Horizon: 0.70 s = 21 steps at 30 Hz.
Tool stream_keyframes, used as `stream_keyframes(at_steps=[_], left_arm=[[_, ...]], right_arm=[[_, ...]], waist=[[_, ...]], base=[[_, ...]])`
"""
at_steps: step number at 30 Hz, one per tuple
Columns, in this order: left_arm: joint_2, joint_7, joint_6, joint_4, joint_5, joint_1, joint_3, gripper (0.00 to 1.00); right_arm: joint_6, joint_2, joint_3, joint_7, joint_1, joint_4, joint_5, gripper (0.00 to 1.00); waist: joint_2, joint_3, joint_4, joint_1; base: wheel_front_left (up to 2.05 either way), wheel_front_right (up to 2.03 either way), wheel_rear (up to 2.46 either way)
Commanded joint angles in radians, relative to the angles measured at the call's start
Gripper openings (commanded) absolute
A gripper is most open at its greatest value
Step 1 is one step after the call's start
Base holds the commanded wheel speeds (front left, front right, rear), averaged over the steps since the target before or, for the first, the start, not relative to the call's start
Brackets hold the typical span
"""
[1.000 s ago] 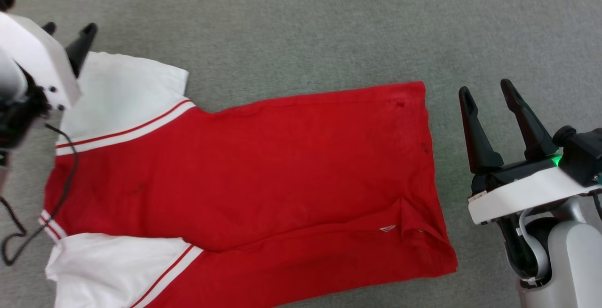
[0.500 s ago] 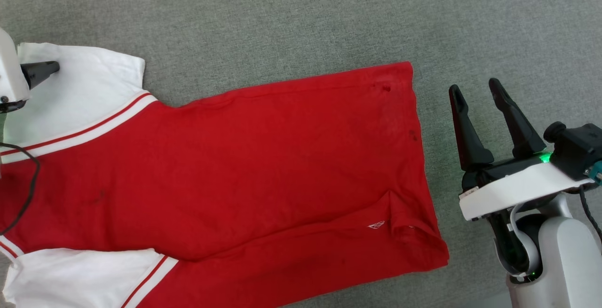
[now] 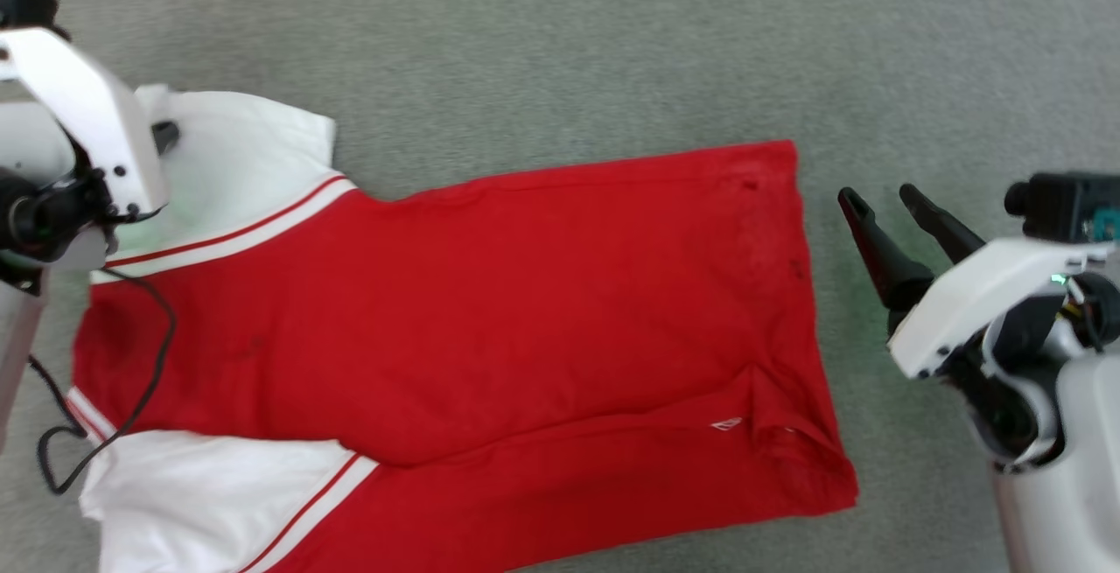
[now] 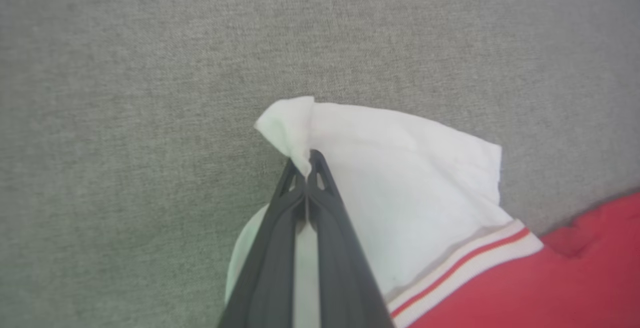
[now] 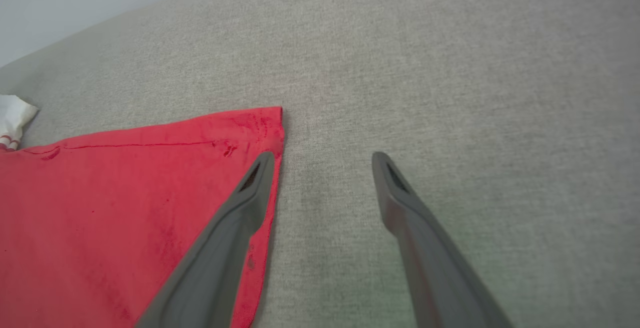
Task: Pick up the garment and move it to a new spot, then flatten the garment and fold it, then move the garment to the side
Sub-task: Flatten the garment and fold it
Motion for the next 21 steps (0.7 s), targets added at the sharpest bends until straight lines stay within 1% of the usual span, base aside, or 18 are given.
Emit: stream_keyframes(at_steps=[1,4,7,12,13,16,18,19,20,21], left_arm=[[-0.012,-0.018,-0.002,-0.013,0.014,-0.022,-0.004,0.00],[-0.037,-0.043,-0.008,-0.040,0.036,-0.039,-0.022,0.00],[-0.057,-0.056,-0.013,-0.071,0.057,-0.065,-0.038,0.00],[-0.085,-0.079,-0.013,-0.113,0.076,-0.084,-0.056,0.00],[-0.085,-0.079,-0.013,-0.113,0.076,-0.084,-0.056,0.00],[-0.094,-0.088,-0.014,-0.129,0.084,-0.090,-0.062,0.00],[-0.097,-0.094,-0.015,-0.136,0.083,-0.087,-0.063,0.00],[-0.096,-0.097,-0.016,-0.136,0.082,-0.083,-0.062,0.00],[-0.094,-0.100,-0.017,-0.136,0.080,-0.079,-0.061,0.00],[-0.094,-0.104,-0.016,-0.135,0.078,-0.076,-0.058,0.00]], right_arm=[[0.000,-0.014,-0.006,0.062,-0.039,0.022,0.010,1.00],[0.000,-0.028,-0.021,0.195,-0.087,0.064,0.014,1.00],[0.000,-0.036,-0.027,0.298,-0.147,0.101,0.007,1.00],[0.000,-0.045,-0.027,0.417,-0.232,0.196,-0.025,1.00],[0.000,-0.045,-0.027,0.417,-0.232,0.196,-0.025,1.00],[-0.001,-0.039,-0.024,0.501,-0.255,0.277,-0.042,1.00],[-0.001,-0.022,-0.017,0.544,-0.262,0.318,-0.037,1.00],[-0.001,-0.016,-0.010,0.567,-0.265,0.337,-0.035,0.49],[0.000,-0.013,-0.003,0.581,-0.267,0.350,-0.036,0.28],[0.000,-0.011,0.003,0.586,-0.271,0.357,-0.034,0.00]], waist=[[0.0000,-0.023,0.037,-0.0001],[0.0000,-0.026,0.075,-0.0001],[0.0000,-0.018,0.111,-0.0001],[0.0000,0.000,0.153,-0.0001],[0.0000,0.000,0.153,-0.0001],[0.0000,0.012,0.170,-0.0001],[0.0000,0.018,0.178,-0.0001],[0.0000,0.020,0.180,-0.0001],[0.0000,0.021,0.182,-0.0001],[0.0000,0.023,0.184,-0.0001]], base=[[0.00,0.00,0.00],[0.00,0.00,0.00],[0.00,0.00,0.00],[0.00,0.00,0.00],[0.00,0.00,0.00],[0.00,0.00,0.00],[0.00,0.00,0.00],[0.00,0.00,0.00],[0.00,0.00,0.00],[0.00,0.00,0.00]])
